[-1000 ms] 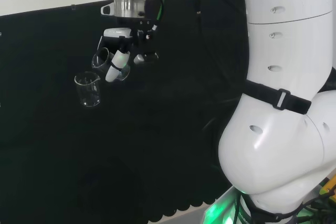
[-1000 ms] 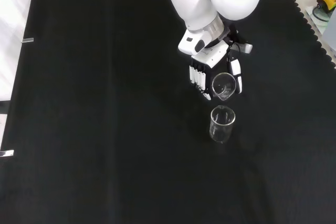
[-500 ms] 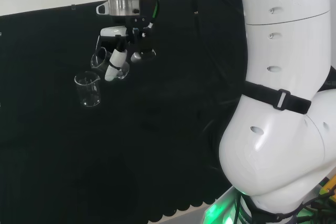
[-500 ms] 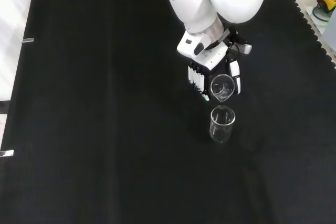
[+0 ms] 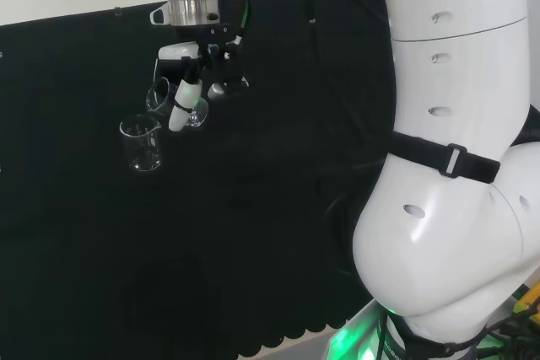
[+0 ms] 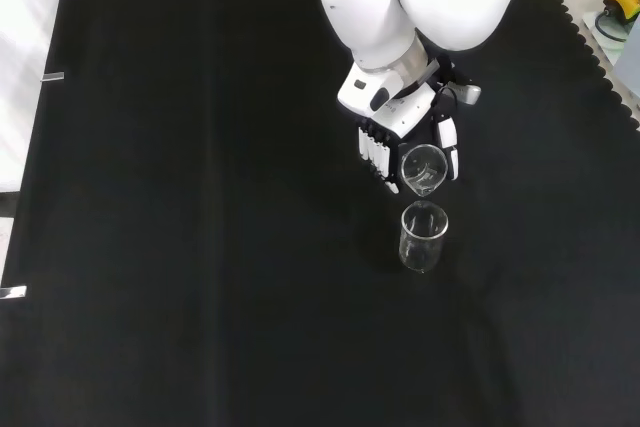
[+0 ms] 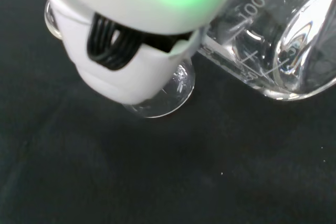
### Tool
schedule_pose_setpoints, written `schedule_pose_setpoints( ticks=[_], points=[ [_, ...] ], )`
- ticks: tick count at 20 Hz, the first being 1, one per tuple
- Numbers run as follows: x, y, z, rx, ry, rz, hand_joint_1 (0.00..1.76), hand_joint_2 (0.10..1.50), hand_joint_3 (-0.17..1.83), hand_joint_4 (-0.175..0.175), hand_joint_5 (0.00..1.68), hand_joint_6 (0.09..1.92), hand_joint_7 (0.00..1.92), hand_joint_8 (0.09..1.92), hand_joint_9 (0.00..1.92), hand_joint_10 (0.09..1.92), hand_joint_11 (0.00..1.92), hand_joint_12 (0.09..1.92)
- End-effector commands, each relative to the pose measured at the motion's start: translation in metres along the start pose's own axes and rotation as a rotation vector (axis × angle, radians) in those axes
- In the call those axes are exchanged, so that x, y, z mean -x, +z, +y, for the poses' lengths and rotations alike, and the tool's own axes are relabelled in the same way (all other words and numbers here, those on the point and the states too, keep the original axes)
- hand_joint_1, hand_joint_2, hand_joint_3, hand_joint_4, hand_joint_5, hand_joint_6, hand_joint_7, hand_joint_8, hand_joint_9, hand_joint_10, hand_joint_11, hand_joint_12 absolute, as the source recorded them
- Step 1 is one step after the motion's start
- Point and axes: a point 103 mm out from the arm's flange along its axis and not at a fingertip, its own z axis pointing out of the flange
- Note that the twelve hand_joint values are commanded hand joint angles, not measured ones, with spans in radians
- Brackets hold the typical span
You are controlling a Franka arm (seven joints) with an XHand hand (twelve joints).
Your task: Pour the water from the handheld beaker into the one on the table.
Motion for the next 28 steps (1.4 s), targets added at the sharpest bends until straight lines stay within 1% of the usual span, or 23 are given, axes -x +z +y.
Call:
schedule_pose_setpoints(
  ticks=[1, 14, 21, 24, 26, 28],
  points=[
    [-0.001, 0.0, -0.001, -0.016, 0.019, -0.03, 1.42, 0.95, -0.01, -0.175, 1.32, 0.4, 1.41, 0.37, 1.35, 0.33, 1.0, 0.89],
    [-0.008, -0.006, -0.001, -0.021, 0.03, -0.075, 1.42, 0.95, -0.01, -0.175, 1.32, 0.4, 1.41, 0.36, 1.35, 0.32, 1.0, 0.89],
    [-0.013, -0.008, 0.001, -0.036, 0.041, -0.104, 1.42, 0.95, -0.01, -0.175, 1.32, 0.4, 1.41, 0.36, 1.35, 0.32, 1.0, 0.89],
    [-0.015, -0.009, 0.0, -0.034, 0.047, -0.104, 1.42, 0.95, -0.01, -0.175, 1.32, 0.4, 1.41, 0.36, 1.36, 0.32, 1.0, 0.89],
    [-0.017, -0.007, 0.0, -0.043, 0.048, -0.125, 1.42, 0.95, -0.01, -0.175, 1.32, 0.4, 1.41, 0.35, 1.36, 0.32, 1.0, 0.89],
    [-0.018, -0.006, 0.0, -0.048, 0.048, -0.129, 1.42, 0.95, -0.01, -0.175, 1.32, 0.4, 1.41, 0.35, 1.36, 0.32, 1.0, 0.89]
  ],
)
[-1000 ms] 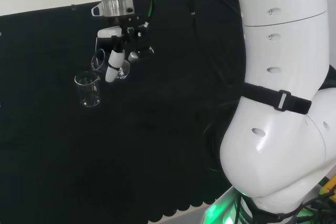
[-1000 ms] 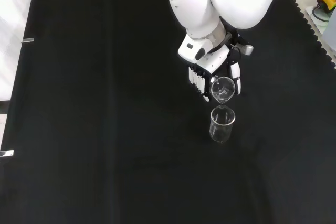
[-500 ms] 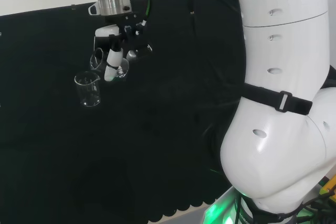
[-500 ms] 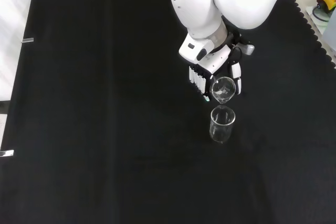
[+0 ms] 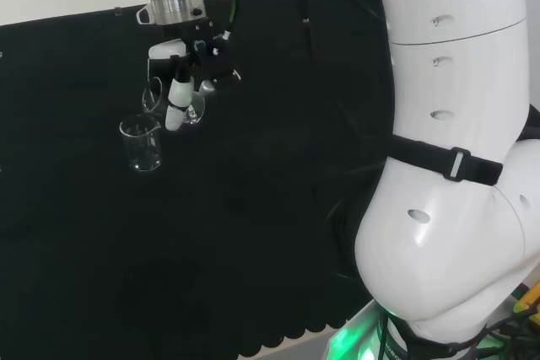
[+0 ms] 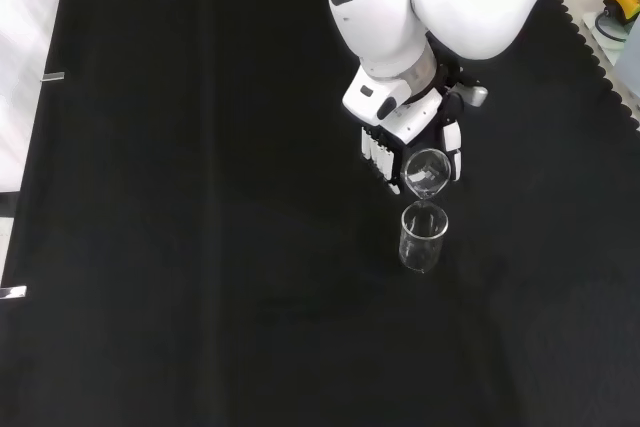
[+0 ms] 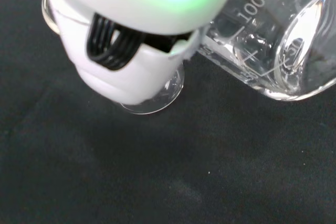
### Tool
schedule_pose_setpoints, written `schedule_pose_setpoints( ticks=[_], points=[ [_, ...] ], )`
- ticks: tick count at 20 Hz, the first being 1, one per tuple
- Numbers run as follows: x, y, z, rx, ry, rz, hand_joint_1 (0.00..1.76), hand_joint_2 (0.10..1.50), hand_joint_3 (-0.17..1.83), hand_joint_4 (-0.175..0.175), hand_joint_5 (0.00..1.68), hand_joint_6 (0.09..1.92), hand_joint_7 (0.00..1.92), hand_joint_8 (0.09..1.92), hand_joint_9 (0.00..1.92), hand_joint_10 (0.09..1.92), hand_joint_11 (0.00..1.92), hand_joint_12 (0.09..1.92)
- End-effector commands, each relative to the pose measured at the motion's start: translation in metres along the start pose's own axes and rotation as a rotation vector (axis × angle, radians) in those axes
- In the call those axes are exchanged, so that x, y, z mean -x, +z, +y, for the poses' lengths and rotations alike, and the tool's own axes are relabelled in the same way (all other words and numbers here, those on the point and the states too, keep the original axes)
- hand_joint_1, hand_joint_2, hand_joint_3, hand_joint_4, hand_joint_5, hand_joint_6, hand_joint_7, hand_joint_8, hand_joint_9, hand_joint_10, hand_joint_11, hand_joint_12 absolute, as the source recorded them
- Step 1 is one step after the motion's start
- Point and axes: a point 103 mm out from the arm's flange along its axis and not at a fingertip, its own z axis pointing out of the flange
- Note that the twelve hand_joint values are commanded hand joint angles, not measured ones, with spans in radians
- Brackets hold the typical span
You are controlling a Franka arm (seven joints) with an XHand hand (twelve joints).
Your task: Pour the water from the handheld beaker into the one on the table.
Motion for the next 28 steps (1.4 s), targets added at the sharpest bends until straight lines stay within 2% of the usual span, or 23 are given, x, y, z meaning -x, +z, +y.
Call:
schedule_pose_setpoints(
  ticks=[1, 13, 28],
  points=[
    [-0.0044, 0.0026, -0.0002, -0.015, 0.002, -0.028, 1.42, 0.95, -0.01, -0.175, 1.32, 0.4, 1.41, 0.35, 1.36, 0.32, 1.0, 0.89],
    [-0.012, 0.0015, 0.0018, -0.034, 0.013, -0.092, 1.42, 0.95, -0.01, -0.175, 1.32, 0.39, 1.41, 0.35, 1.36, 0.32, 1.01, 0.89],
    [-0.0139, -0.0037, 0.0031, -0.063, 0.051, -0.159, 1.42, 0.95, -0.01, -0.175, 1.33, 0.39, 1.41, 0.34, 1.37, 0.32, 1.01, 0.89]
  ],
)
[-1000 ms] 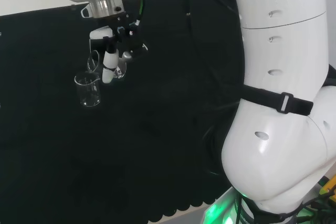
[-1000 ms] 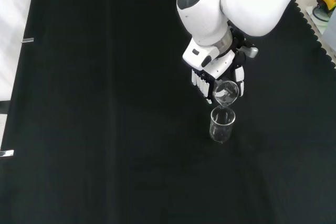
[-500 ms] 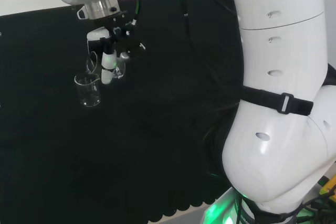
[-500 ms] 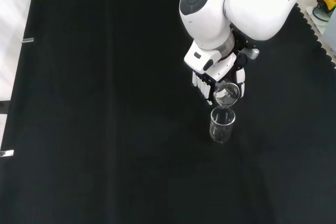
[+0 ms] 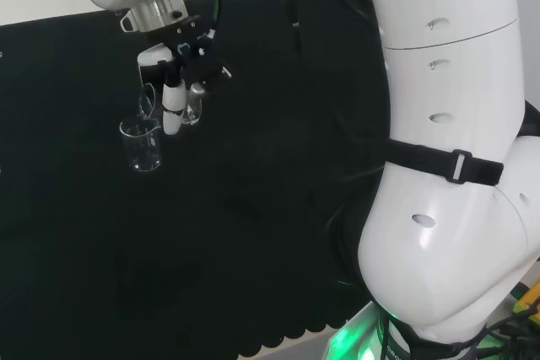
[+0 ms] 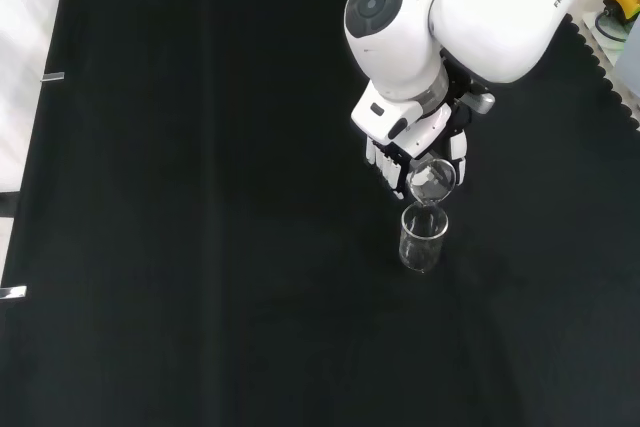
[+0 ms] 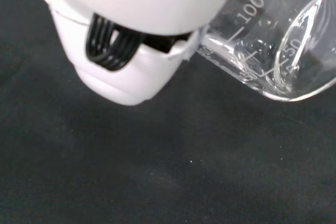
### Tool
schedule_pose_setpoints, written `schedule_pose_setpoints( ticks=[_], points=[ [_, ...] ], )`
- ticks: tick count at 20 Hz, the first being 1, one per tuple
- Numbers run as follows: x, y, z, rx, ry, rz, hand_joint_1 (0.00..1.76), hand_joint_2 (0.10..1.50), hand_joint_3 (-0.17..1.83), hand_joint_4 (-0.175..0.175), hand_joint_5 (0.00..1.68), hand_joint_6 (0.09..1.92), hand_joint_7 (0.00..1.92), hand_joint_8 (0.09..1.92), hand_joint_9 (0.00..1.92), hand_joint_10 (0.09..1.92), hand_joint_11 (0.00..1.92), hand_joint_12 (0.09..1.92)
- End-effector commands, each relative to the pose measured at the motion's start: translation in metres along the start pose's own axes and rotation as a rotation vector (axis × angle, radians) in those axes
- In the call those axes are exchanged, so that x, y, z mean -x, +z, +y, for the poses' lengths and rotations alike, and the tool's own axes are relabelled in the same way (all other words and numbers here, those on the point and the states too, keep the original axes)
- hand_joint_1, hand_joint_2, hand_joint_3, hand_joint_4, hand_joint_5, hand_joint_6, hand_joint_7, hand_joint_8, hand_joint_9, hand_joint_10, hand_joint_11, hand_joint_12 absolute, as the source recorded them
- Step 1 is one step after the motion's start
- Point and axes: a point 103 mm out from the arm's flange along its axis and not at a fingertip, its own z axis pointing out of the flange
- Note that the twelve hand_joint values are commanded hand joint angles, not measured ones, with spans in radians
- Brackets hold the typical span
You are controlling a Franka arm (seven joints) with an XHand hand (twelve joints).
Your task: Pour the water from the handheld beaker into the one on the table.
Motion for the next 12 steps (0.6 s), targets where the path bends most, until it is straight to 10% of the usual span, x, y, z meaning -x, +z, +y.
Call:
schedule_pose_setpoints(
  ticks=[1, 12],
  points=[
    [0.0003, -0.0024, 0.0005, -0.013, 0.015, -0.022, 1.42, 0.95, -0.01, -0.175, 1.33, 0.39, 1.41, 0.34, 1.37, 0.32, 1.01, 0.89],
    [-0.0048, -0.0074, 0.0022, -0.033, 0.03, -0.072, 1.42, 0.95, -0.01, -0.175, 1.33, 0.38, 1.42, 0.33, 1.37, 0.32, 1.02, 0.88]
  ],
)
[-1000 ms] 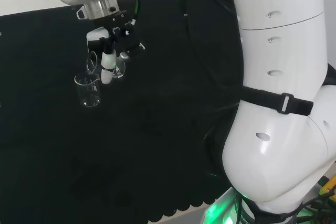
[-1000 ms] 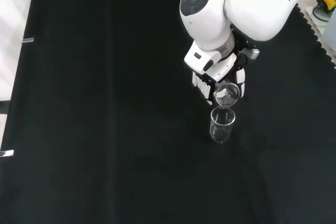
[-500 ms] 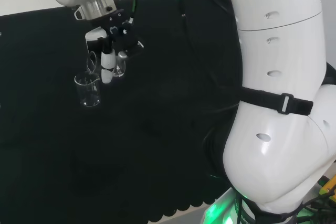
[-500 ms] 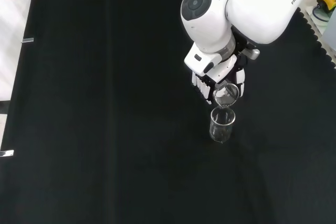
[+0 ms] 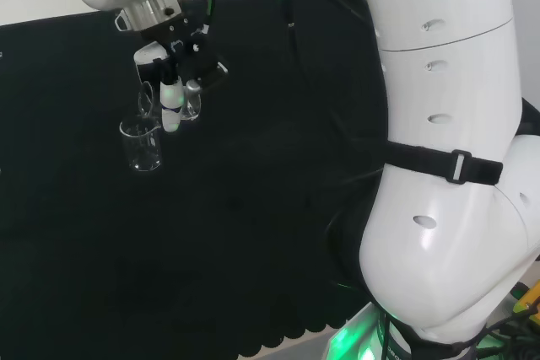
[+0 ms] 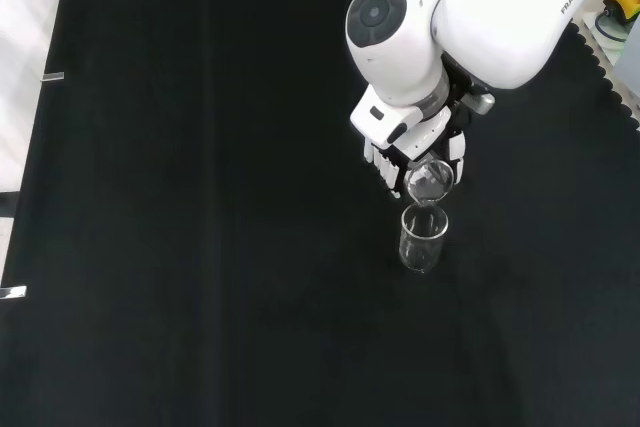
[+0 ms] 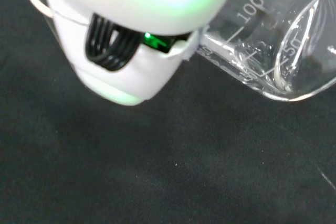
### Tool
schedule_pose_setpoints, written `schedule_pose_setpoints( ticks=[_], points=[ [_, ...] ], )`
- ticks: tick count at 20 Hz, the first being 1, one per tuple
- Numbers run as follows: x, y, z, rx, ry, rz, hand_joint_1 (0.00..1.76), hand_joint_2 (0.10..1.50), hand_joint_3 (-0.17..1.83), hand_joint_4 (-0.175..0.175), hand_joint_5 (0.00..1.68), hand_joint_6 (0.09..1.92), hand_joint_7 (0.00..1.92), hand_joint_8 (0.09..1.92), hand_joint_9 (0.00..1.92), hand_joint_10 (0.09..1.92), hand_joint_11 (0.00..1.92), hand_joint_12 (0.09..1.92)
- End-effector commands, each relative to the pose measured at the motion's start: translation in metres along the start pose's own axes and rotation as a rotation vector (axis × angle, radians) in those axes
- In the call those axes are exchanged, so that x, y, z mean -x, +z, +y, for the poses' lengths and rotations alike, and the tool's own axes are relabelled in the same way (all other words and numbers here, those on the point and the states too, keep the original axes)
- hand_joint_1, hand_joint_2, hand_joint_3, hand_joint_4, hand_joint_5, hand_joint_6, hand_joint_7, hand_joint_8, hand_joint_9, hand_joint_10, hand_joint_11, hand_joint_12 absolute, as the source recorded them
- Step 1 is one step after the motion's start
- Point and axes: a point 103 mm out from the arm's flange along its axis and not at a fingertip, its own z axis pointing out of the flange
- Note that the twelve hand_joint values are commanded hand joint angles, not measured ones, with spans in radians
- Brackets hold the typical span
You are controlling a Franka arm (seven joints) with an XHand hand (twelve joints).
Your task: Pour the water from the handheld beaker into the one on the table.
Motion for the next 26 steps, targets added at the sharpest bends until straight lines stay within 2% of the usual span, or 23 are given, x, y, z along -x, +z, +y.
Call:
schedule_pose_setpoints(
  ticks=[1, 8, 26],
  points=[
    [-0.0031, -0.0003, 0.0003, -0.015, 0.003, -0.02, 1.42, 0.95, -0.01, -0.175, 1.33, 0.38, 1.42, 0.33, 1.37, 0.33, 1.02, 0.88],
    [-0.0067, -0.0007, 0.0, -0.029, 0.011, -0.059, 1.42, 0.95, -0.01, -0.175, 1.33, 0.38, 1.42, 0.33, 1.37, 0.33, 1.02, 0.88],
    [-0.0096, -0.0031, -0.0019, -0.055, 0.036, -0.107, 1.42, 0.95, -0.01, -0.175, 1.33, 0.38, 1.42, 0.32, 1.37, 0.33, 1.02, 0.88]
  ],
)
